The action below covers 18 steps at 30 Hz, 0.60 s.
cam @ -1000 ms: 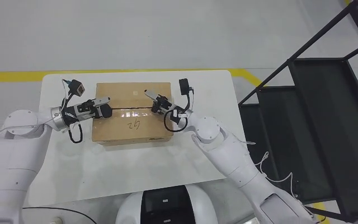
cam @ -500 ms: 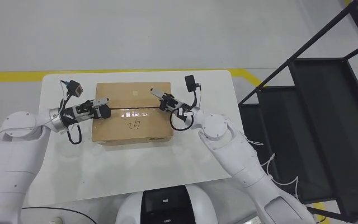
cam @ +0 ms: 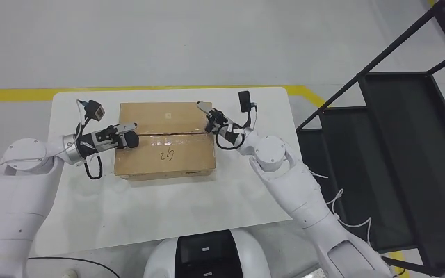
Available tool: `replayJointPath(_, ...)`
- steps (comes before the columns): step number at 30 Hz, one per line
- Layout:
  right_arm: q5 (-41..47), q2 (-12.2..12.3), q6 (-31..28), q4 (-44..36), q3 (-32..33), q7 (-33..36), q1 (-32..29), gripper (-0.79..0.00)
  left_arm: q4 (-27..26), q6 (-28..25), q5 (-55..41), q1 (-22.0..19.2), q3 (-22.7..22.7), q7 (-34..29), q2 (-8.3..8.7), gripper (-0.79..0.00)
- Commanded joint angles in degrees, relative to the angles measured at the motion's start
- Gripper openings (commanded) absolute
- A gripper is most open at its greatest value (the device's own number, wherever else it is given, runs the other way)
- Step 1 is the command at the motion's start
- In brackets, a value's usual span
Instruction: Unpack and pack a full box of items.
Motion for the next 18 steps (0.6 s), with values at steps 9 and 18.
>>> replayJointPath(9, -1.9, -0.2, -2.9, 0.4, 0.3, -1.2, 1.1, -0.785, -0.6, 0.4, 0.7, 0.3, -0.4, 0.1, 0.14, 0.000)
replayJointPath(18, -5.1, 0.4, -5.0, -2.9, 0.6, 3.1, -1.5, -0.785, -1.0, 0.5, 0.9, 0.4, -0.6, 0.5, 0.15, 0.000)
